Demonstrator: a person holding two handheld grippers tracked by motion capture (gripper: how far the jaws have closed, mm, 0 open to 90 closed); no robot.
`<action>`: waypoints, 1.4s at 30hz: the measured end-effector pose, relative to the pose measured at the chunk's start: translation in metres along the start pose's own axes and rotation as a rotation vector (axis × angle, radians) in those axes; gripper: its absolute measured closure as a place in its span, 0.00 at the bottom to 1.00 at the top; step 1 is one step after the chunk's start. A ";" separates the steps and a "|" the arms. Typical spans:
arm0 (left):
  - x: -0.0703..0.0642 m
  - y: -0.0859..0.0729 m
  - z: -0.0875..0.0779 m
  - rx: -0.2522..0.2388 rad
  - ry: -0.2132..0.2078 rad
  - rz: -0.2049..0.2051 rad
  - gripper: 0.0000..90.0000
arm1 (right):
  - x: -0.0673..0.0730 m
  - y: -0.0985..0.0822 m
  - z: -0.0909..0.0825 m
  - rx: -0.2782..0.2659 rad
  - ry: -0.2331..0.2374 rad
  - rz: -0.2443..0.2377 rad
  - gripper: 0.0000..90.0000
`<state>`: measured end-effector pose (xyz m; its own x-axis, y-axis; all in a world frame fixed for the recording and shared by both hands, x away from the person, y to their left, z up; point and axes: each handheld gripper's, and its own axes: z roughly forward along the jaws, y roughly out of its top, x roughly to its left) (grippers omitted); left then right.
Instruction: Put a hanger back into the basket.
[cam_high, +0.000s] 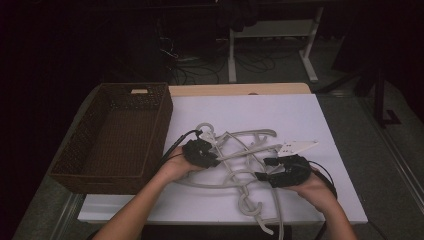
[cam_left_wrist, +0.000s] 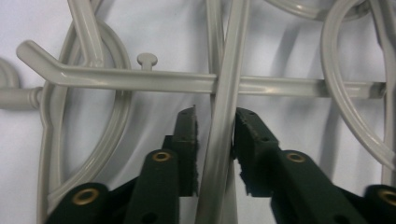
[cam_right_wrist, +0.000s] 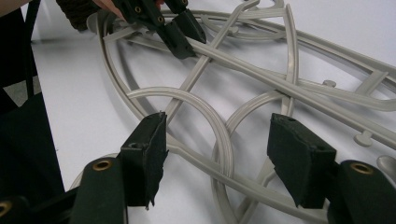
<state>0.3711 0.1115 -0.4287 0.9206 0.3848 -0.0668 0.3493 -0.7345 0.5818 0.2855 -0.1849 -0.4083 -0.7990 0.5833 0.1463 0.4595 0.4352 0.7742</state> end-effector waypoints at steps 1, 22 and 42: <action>0.000 0.000 0.000 -0.005 -0.005 -0.003 0.83 | 0.000 0.000 0.000 0.001 -0.001 -0.002 0.41; -0.003 0.006 -0.028 -0.096 0.002 -0.004 0.90 | -0.004 0.000 -0.008 -0.052 -0.018 0.013 0.43; 0.029 -0.015 -0.035 -0.223 0.187 -0.313 0.90 | -0.007 -0.002 -0.011 -0.063 -0.029 0.025 0.43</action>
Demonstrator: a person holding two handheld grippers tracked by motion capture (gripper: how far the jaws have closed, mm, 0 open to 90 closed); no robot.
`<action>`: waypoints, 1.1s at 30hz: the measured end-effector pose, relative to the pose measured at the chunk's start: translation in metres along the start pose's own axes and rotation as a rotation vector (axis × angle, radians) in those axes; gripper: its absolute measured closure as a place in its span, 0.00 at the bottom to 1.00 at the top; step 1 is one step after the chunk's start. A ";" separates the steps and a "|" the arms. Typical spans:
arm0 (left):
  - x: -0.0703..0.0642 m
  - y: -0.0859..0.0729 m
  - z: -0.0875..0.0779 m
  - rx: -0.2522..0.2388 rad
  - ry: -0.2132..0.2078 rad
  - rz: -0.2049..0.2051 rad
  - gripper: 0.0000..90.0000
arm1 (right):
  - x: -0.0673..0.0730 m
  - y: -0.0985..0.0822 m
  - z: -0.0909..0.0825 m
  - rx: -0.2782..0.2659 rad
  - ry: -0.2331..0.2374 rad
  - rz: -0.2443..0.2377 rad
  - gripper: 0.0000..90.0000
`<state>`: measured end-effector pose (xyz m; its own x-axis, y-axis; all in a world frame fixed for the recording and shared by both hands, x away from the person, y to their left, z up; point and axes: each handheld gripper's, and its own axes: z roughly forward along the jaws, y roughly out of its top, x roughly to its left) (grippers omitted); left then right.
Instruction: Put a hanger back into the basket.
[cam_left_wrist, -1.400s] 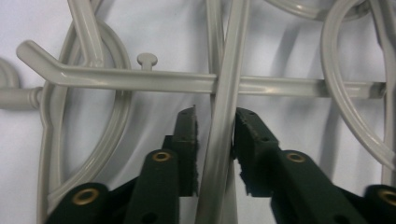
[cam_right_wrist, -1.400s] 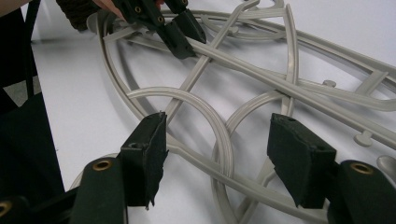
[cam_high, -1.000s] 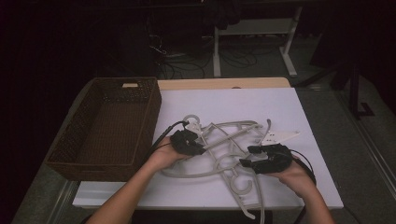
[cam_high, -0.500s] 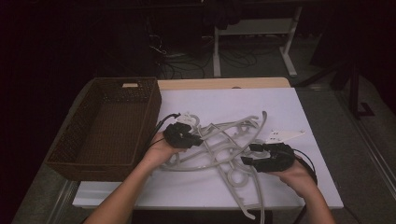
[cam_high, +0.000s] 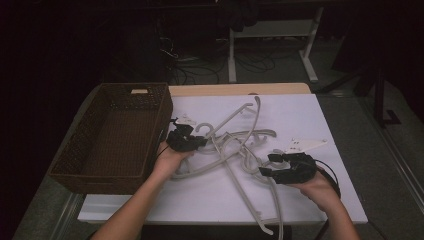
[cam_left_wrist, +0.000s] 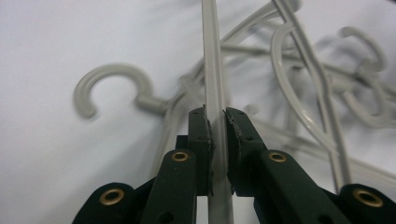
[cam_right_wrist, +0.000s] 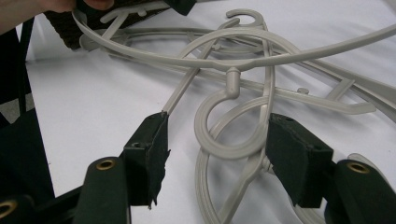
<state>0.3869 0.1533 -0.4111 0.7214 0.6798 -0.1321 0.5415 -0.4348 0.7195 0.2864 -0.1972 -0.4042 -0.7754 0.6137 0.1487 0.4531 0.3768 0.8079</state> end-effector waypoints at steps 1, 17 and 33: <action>0.004 -0.004 0.005 0.025 0.007 -0.012 0.90 | 0.000 0.000 0.000 0.001 0.000 0.000 0.43; -0.002 -0.003 0.002 0.019 0.034 0.041 0.66 | 0.000 -0.001 0.003 0.014 0.000 -0.005 0.43; -0.040 -0.018 -0.015 0.132 -0.107 0.227 0.78 | -0.001 -0.003 0.004 0.026 -0.005 -0.006 0.43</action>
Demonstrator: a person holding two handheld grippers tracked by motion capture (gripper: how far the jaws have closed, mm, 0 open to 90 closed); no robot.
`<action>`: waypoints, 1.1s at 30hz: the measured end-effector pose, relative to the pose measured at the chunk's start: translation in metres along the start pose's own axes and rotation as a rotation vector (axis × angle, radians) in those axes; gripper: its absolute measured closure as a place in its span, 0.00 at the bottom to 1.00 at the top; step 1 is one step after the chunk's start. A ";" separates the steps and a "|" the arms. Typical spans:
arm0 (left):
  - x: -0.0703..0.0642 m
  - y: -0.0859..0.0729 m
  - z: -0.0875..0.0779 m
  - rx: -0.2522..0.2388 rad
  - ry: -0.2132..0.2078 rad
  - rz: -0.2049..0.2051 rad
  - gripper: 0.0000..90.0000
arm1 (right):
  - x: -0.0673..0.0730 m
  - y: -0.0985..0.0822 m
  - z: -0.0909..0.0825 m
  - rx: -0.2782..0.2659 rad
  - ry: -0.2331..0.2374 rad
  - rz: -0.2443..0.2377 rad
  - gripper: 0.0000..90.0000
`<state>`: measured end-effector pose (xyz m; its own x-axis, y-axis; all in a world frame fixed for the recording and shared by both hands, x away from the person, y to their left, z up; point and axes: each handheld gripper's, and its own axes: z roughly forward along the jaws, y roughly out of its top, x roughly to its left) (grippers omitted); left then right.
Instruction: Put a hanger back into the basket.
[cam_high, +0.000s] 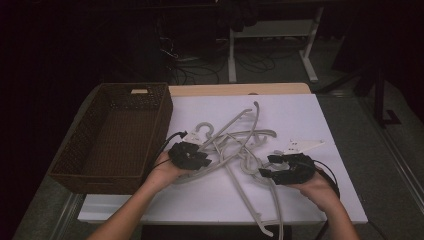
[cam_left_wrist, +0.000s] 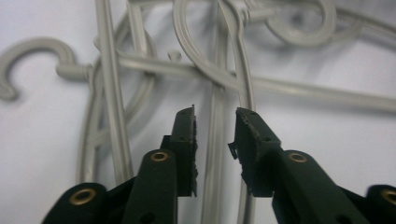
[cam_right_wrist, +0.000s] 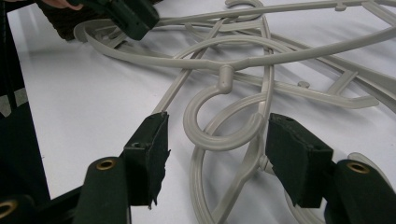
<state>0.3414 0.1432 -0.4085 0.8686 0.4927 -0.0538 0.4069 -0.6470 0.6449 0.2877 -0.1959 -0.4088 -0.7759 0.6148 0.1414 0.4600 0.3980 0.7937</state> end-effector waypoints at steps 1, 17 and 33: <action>0.000 0.000 0.000 0.000 0.000 0.000 0.79 | 0.000 0.000 0.000 0.001 0.000 0.000 0.43; 0.001 -0.006 0.005 0.030 -0.032 -0.006 0.74 | 0.000 0.000 0.002 0.006 0.002 -0.003 0.43; -0.012 -0.004 0.012 0.067 -0.123 0.060 0.67 | 0.000 -0.001 0.002 0.011 0.004 -0.005 0.43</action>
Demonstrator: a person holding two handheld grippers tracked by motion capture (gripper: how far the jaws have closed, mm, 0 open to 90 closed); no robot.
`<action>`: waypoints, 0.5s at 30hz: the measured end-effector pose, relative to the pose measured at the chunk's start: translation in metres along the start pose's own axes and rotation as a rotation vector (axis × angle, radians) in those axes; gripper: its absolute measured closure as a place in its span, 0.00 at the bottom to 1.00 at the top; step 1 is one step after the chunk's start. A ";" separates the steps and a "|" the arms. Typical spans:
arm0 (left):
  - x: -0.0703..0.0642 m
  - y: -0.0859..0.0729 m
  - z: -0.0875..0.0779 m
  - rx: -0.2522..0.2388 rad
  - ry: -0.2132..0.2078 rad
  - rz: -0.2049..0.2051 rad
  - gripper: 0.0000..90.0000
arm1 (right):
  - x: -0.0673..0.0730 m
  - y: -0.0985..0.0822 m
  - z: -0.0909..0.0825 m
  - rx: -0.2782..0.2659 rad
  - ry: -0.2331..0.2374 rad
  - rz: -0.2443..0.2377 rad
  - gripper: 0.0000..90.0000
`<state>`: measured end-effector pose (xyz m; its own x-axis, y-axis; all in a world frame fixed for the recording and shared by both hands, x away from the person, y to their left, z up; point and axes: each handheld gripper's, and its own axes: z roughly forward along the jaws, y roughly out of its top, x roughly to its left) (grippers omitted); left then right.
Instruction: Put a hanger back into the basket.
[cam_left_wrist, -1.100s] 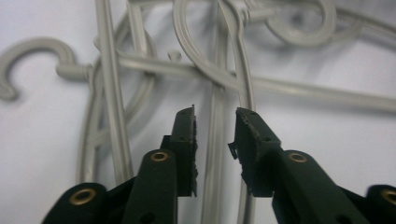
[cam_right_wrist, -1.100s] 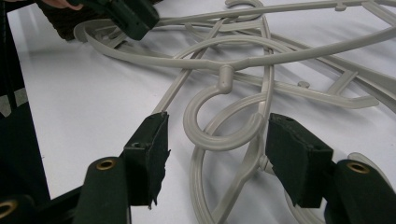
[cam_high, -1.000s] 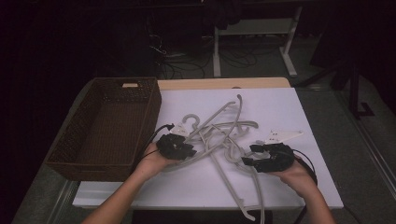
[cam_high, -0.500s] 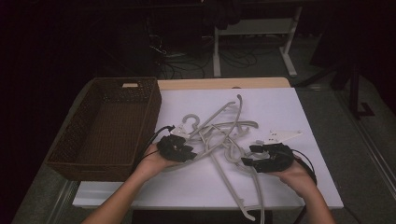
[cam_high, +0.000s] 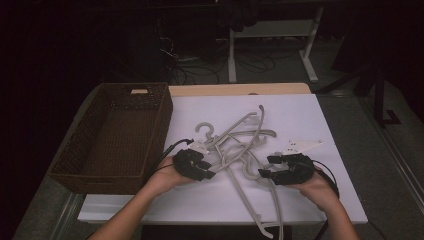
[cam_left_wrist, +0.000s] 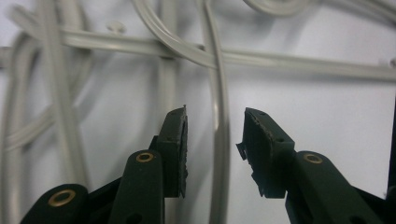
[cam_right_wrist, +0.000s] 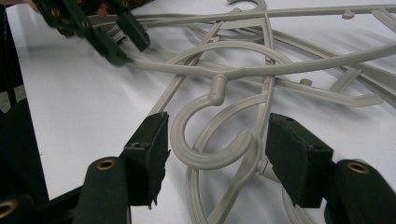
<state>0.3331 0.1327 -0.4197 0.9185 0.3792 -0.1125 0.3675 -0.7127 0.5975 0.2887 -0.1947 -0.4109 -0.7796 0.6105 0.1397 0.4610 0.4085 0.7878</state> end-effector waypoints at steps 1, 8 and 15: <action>-0.002 0.000 0.003 0.013 -0.003 0.007 0.67 | 0.000 0.000 0.000 0.000 0.000 0.000 0.43; -0.009 0.004 0.016 0.060 0.022 0.028 0.83 | 0.000 0.000 0.000 0.000 -0.001 -0.001 0.43; -0.010 0.010 0.011 0.028 0.043 0.004 0.91 | -0.001 0.000 -0.002 -0.009 -0.007 0.002 0.43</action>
<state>0.3288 0.1153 -0.4217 0.9129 0.4009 -0.0762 0.3687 -0.7301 0.5754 0.2884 -0.1965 -0.4093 -0.7758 0.6160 0.1368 0.4584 0.4011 0.7931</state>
